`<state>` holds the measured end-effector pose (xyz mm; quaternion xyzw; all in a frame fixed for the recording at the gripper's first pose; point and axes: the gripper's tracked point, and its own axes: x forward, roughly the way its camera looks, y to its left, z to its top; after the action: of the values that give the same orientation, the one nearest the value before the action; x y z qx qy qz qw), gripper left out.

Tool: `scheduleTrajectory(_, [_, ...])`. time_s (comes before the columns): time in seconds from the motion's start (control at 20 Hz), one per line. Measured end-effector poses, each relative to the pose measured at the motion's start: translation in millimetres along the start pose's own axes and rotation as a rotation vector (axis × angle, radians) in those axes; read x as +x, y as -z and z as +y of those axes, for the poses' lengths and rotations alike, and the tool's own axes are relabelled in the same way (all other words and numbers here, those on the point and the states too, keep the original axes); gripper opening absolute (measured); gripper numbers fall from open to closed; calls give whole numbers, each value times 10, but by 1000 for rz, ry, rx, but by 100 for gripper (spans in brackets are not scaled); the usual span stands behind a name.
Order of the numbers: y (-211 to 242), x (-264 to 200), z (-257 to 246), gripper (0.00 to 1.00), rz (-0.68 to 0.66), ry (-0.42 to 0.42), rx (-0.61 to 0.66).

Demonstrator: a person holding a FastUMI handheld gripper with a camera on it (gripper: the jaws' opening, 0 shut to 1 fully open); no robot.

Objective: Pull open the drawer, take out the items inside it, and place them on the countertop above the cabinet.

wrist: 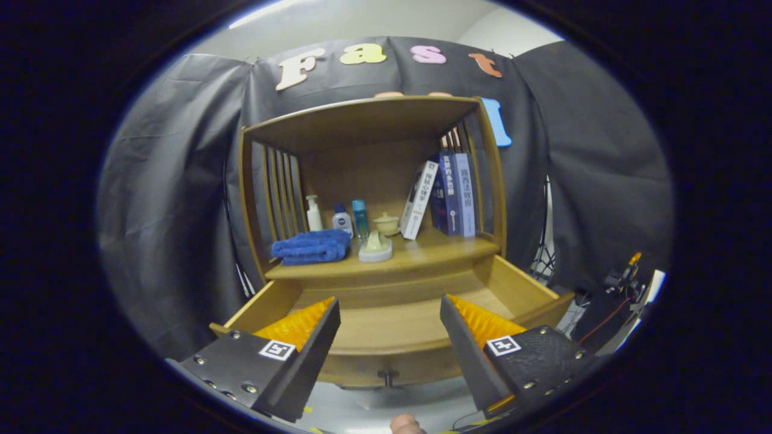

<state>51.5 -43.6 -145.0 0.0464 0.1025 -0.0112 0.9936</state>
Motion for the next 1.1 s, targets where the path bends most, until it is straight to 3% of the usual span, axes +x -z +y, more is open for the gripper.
scheduleTrajectory(0.15, [400, -49, -40, 99, 63, -34, 61])
scheduleTrajectory(0.45, [973, -49, -142, 99, 88, -22, 7])
scheduleTrajectory(0.6, [1073, -1, 2, 99, 80, -68, -17])
scheduleTrajectory(0.85, [1230, 279, -89, 99, 92, -13, -73])
scheduleTrajectory(1.1, [1175, 342, -111, 98, 22, -20, -92])
